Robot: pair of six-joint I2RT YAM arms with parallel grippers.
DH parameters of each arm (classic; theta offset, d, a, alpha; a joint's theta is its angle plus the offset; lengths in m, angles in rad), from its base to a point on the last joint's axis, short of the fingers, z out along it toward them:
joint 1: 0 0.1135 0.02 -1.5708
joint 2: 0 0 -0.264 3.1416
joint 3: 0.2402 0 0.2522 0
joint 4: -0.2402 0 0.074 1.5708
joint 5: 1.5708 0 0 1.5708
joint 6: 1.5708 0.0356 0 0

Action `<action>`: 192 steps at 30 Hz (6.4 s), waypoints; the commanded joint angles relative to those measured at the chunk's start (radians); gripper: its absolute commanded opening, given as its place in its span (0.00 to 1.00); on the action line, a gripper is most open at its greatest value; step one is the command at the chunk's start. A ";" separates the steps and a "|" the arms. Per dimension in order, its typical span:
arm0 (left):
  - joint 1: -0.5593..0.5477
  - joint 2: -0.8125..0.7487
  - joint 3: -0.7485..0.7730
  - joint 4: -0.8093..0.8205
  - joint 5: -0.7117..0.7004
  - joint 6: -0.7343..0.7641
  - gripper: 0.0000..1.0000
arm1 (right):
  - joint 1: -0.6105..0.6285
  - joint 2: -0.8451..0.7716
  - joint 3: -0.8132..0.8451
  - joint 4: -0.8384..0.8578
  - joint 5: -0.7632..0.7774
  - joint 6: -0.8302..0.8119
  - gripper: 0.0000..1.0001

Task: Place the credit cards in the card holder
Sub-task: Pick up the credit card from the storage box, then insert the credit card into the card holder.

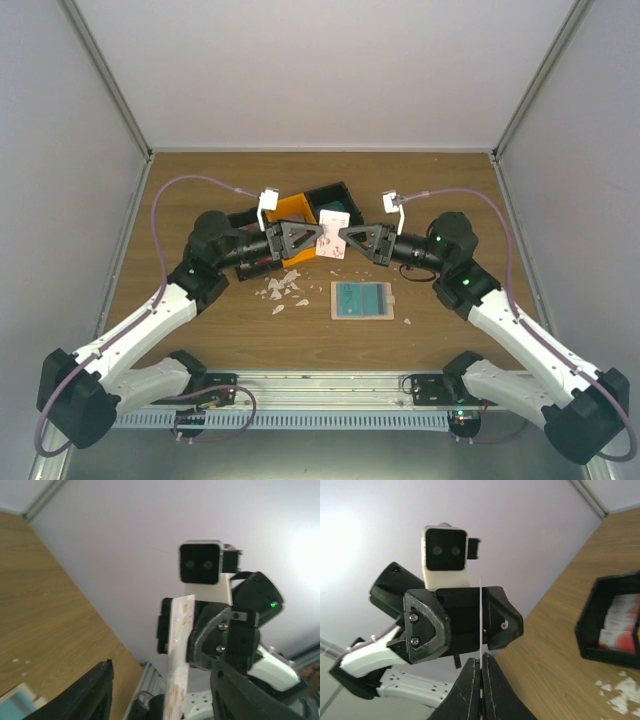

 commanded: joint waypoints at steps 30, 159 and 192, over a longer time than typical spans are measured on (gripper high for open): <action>-0.185 0.197 -0.306 0.010 -0.230 0.215 0.72 | -0.265 0.023 -0.279 -0.563 0.082 -0.342 0.01; -0.313 0.819 -0.074 0.184 -0.203 -0.103 0.00 | 0.187 0.236 -0.327 -0.699 0.852 -0.070 0.40; -0.311 0.891 -0.016 0.138 -0.115 -0.133 0.00 | 0.180 0.189 -0.373 -0.575 0.795 -0.045 0.47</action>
